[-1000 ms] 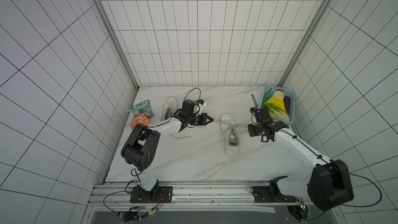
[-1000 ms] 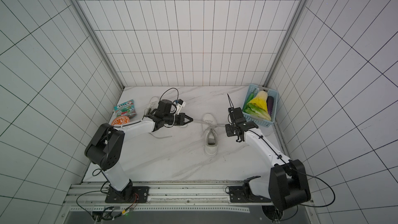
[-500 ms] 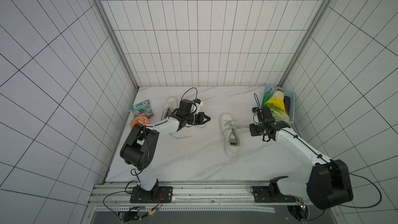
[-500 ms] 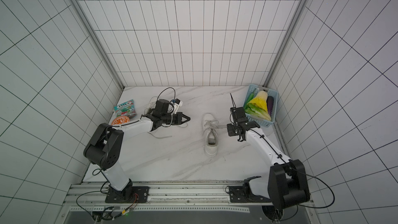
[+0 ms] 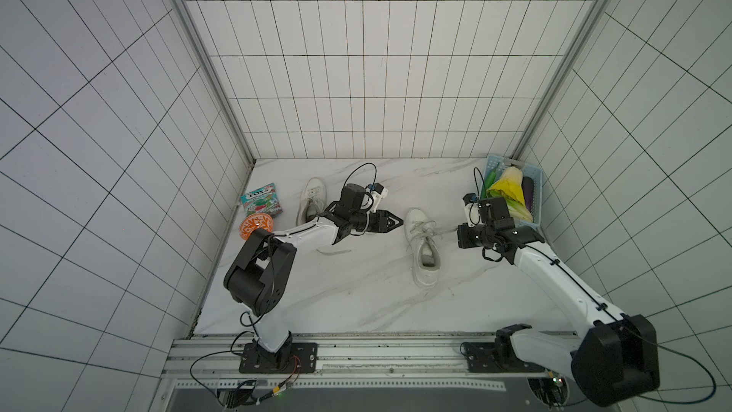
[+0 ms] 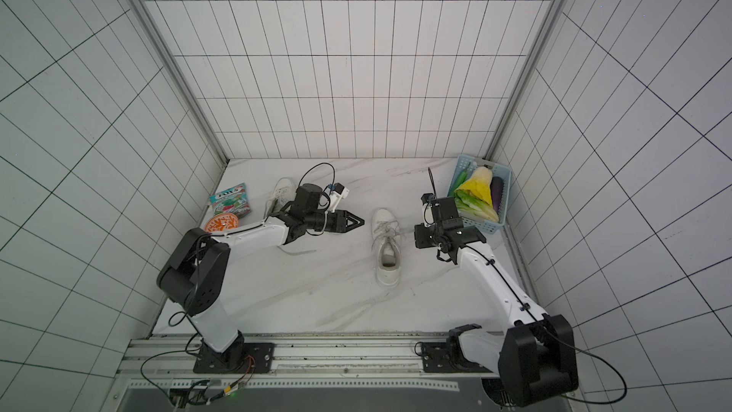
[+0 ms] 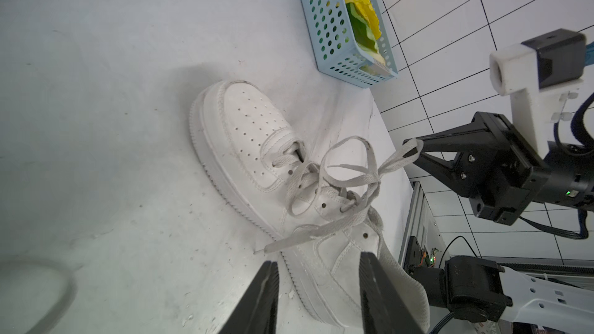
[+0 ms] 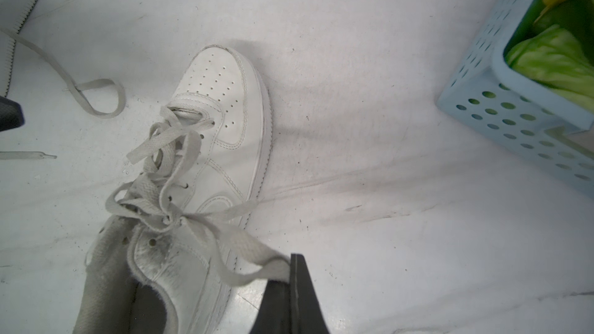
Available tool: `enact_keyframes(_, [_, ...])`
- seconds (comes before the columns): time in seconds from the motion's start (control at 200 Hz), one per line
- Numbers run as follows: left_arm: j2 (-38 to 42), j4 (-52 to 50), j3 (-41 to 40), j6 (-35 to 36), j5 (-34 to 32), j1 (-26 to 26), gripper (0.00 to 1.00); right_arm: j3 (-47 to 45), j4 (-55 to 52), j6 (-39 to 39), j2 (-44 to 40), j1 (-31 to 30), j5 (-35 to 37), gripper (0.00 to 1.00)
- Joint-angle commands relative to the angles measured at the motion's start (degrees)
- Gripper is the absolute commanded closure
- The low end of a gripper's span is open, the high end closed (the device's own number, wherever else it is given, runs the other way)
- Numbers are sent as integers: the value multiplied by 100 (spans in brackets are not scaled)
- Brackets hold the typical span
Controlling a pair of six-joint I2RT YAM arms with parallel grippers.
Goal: Tie the shoes
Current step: Tie the shoelace on the shoe.
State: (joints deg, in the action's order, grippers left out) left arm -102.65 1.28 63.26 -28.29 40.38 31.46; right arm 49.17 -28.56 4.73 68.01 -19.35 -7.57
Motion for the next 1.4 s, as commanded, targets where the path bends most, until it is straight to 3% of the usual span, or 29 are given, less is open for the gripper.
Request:
enact_keyframes(0.0, [-469, -107, 397, -103, 40, 90, 58, -118, 8, 108, -51, 33, -148, 100])
enact_keyframes(0.15, [-912, -283, 854, -148, 58, 235, 57, -109, 7, 116, -42, 11, -148, 100])
enact_keyframes(0.505, [-1330, -223, 1019, -308, 85, 350, 56, -118, 52, 151, -24, -21, -209, 100])
enact_keyframes(0.89, [-1433, 100, 951, -572, 392, 418, 79, -101, 67, 184, -42, -37, -216, 100])
enact_keyframes(1.109, [-1296, 383, 799, -636, 374, 354, 100, -83, 78, 187, -68, -64, -210, 100])
enact_keyframes(1.394, [-330, 541, 20, -292, -85, -46, 100, 64, 16, 129, 24, -63, -91, 100])
